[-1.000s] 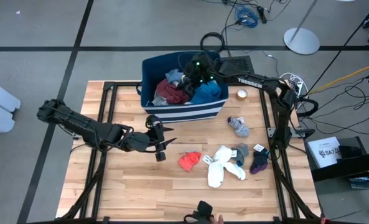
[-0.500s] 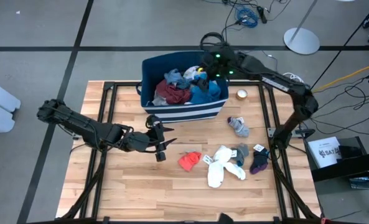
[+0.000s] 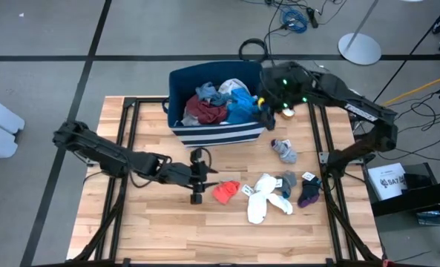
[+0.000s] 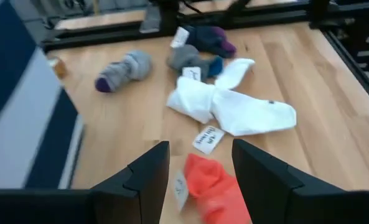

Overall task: Sort clothes
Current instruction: Put the orange socks into the blue laundry organizer

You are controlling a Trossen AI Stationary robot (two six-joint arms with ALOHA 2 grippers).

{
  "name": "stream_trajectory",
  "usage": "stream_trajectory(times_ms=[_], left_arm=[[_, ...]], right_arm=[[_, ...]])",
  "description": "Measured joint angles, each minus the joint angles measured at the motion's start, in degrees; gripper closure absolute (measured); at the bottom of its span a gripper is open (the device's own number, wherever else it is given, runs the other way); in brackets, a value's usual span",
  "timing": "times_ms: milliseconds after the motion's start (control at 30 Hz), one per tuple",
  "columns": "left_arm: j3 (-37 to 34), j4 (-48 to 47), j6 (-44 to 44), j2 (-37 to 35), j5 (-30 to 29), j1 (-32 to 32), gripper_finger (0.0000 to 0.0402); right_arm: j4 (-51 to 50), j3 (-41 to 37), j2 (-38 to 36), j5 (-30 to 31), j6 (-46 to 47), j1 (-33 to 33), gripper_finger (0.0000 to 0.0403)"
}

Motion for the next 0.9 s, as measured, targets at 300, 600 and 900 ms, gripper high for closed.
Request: stream_trajectory(times_ms=[300, 600, 900], left_arm=[[0.0, 0.92, -0.09, 7.21, 2.59, 1.56, 0.0217], [0.0, 0.78, -13.13, 12.96, 5.59, 4.93, 0.0217], [-0.04, 0.96, -21.11, 17.78, 15.08, 6.74, 0.0217]], right_arm=[[-9.85, -0.02, -0.29, 0.92, 6.86, 14.55, 0.0065], [-11.02, -0.04, -0.17, 22.09, 11.46, 30.51, 0.0065], [-11.32, -0.04, -0.17, 43.14, 14.25, 39.83, 0.0065]])
